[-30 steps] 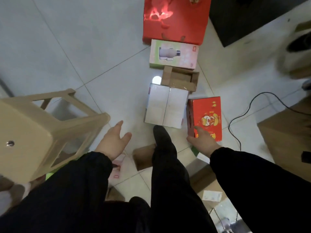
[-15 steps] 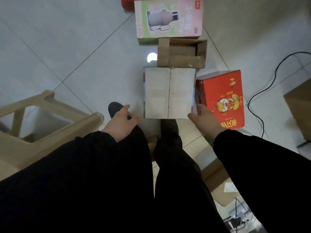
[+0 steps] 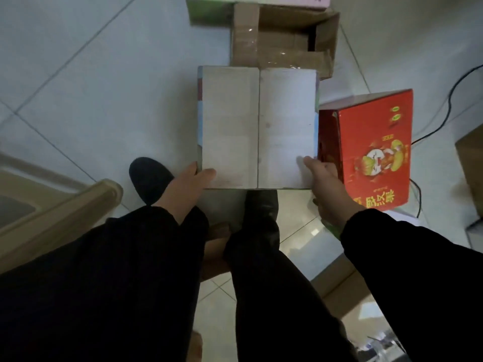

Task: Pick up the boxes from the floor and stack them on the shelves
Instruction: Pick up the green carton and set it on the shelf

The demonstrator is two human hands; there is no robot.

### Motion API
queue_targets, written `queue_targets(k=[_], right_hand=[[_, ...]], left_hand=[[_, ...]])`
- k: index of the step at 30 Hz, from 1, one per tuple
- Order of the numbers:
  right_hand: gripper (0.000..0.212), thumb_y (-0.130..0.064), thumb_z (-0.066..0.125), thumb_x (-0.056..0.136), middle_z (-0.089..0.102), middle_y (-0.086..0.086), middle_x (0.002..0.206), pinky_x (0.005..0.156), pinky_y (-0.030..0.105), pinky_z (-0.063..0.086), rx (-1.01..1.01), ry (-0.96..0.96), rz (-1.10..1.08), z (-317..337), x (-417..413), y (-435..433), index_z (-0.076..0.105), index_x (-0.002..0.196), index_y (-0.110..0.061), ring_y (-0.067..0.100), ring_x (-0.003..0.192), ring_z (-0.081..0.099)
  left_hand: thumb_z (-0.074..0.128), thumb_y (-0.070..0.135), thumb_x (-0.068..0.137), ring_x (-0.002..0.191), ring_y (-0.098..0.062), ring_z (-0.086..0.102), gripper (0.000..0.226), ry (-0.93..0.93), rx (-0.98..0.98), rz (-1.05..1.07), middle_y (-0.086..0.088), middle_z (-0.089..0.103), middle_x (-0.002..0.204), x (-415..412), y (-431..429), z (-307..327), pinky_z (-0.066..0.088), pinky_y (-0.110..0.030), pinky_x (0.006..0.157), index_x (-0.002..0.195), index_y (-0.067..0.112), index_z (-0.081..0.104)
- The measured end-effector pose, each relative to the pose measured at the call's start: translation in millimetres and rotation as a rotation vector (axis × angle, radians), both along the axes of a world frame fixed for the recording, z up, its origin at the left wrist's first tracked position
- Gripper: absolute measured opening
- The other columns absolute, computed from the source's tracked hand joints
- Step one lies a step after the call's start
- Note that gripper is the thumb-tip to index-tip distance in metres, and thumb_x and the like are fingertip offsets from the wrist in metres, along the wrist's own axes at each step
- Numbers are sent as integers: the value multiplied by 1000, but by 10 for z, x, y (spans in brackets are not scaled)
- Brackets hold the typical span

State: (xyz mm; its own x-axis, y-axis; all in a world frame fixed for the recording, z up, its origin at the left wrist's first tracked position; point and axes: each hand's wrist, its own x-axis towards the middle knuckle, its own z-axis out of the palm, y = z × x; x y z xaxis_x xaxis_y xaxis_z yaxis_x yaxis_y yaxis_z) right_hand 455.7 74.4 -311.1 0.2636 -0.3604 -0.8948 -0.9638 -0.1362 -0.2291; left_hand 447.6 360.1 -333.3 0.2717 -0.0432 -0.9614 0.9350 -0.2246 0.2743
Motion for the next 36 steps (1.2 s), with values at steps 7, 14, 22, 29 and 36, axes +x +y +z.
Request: queue_targets(k=[7,14,22,29,36], right_hand=[[35,-40,66,95,72,5,116,83,44,62,254,-283,127,2298,980,609,51,124,-27,26,103,74],[52,-31,78,81,60,5,129,84,46,62,376,-615,468,4665,1672,1536,49,124,-38,30,114,67],[45,-11,72,92,75,-17,104,79,24,58,583,-805,879,6403,1721,2772,55,125,-35,5,97,73],[70,-24,75,86,72,-5,125,97,47,58,805,-800,1082,7094,1280,3691,42,146,-35,19,112,71],[67,-22,82,81,72,-10,121,102,52,54,1083,-839,1383,7555,694,4254,48,138,-35,15,114,69]], left_hand=[[58,27,96,99,-16,71,32,-370,77,311,3,71,110,539,630,2297,61,-26,81,126,37,63],[71,35,80,112,-20,70,68,-567,119,704,10,73,118,447,1378,4758,53,-56,101,143,41,46],[72,37,81,118,-26,68,80,-815,266,957,3,71,128,-250,2178,6541,50,-56,103,153,32,37],[70,23,88,110,-21,72,64,-936,409,1227,7,76,116,-1068,2447,7266,55,-50,98,146,28,43],[79,25,83,109,-17,73,86,-1004,760,1455,9,75,117,-2074,1906,7903,59,-37,89,156,31,34]])
